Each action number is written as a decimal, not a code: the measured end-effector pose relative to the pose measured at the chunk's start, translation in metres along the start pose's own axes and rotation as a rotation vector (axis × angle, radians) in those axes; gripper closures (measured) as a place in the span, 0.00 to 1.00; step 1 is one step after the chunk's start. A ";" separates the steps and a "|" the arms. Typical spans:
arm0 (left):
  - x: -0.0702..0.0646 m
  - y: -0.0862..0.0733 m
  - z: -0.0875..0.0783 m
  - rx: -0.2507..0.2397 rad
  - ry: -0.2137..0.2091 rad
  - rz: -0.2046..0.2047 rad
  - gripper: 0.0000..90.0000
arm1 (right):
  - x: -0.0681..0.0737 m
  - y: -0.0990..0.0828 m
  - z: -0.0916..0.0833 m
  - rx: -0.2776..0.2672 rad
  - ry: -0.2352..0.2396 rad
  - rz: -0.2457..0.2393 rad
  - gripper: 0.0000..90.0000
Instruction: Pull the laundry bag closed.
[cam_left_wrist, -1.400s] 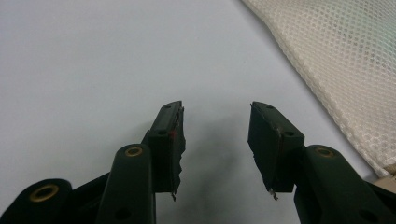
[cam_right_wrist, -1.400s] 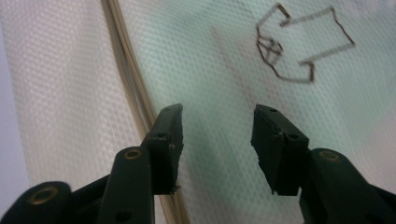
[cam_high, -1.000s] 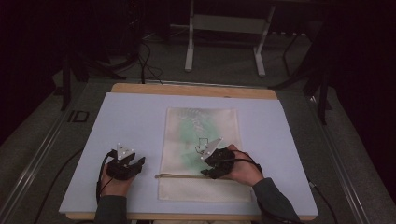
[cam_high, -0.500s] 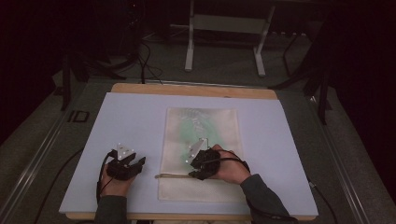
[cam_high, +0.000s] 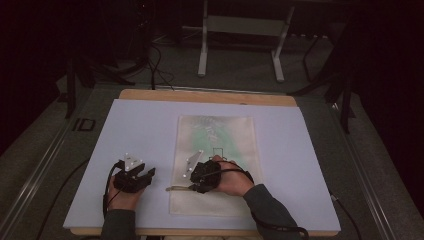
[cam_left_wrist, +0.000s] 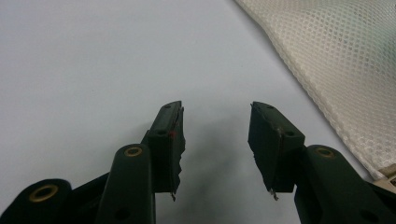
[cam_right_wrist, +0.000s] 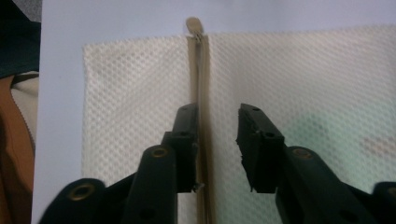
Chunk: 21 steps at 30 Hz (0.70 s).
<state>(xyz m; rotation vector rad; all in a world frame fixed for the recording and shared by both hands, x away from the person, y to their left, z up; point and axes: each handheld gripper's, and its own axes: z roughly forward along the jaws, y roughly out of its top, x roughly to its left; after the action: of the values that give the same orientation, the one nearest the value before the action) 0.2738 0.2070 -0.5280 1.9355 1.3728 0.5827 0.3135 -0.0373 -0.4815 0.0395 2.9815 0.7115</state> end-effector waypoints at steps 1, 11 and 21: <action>0.000 0.000 0.000 -0.002 -0.001 -0.001 0.61 | 0.001 0.002 0.001 0.001 0.003 0.004 0.79; 0.000 0.000 0.000 -0.003 -0.001 -0.004 0.60 | 0.005 0.018 0.015 0.009 -0.001 -0.021 0.84; 0.001 0.000 0.000 -0.004 -0.002 -0.005 0.60 | 0.009 0.034 0.030 -0.005 -0.001 -0.031 0.85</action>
<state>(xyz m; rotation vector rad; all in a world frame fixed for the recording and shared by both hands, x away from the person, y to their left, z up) 0.2741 0.2080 -0.5277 1.9289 1.3738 0.5808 0.3076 0.0067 -0.4937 -0.0062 2.9725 0.7149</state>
